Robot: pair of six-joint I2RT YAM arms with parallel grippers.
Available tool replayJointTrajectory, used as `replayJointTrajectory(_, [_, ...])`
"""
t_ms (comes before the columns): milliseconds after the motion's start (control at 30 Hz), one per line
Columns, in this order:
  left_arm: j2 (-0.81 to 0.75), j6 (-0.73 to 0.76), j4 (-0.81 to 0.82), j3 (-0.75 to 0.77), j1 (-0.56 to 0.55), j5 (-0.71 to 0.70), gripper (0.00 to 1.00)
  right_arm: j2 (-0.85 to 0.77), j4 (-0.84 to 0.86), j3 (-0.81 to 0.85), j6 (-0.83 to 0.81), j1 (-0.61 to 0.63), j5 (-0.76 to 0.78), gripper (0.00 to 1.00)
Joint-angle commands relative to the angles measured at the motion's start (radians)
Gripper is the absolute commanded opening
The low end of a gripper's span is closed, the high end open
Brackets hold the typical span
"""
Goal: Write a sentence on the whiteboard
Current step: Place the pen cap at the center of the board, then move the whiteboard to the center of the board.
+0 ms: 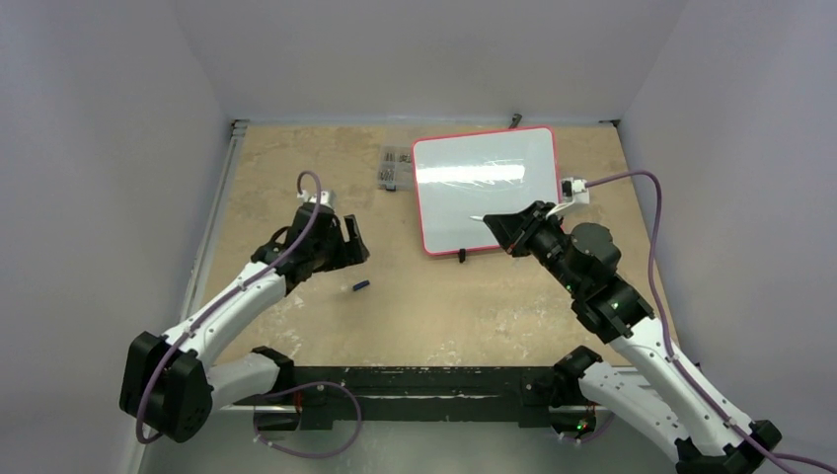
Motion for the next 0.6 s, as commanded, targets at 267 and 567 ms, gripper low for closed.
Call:
replayJointTrajectory(267, [0.114,0.231,-0.016,0.44,-0.003,0.246,0.75,-0.026,-0.011,0.0,-0.096,-0.004,0.046,0.0])
replayJointTrajectory(567, [0.492,0.422,-0.251,0.956,0.009,0.469,0.76,-0.052,-0.033,-0.007,-0.121,-0.004,0.054,0.0])
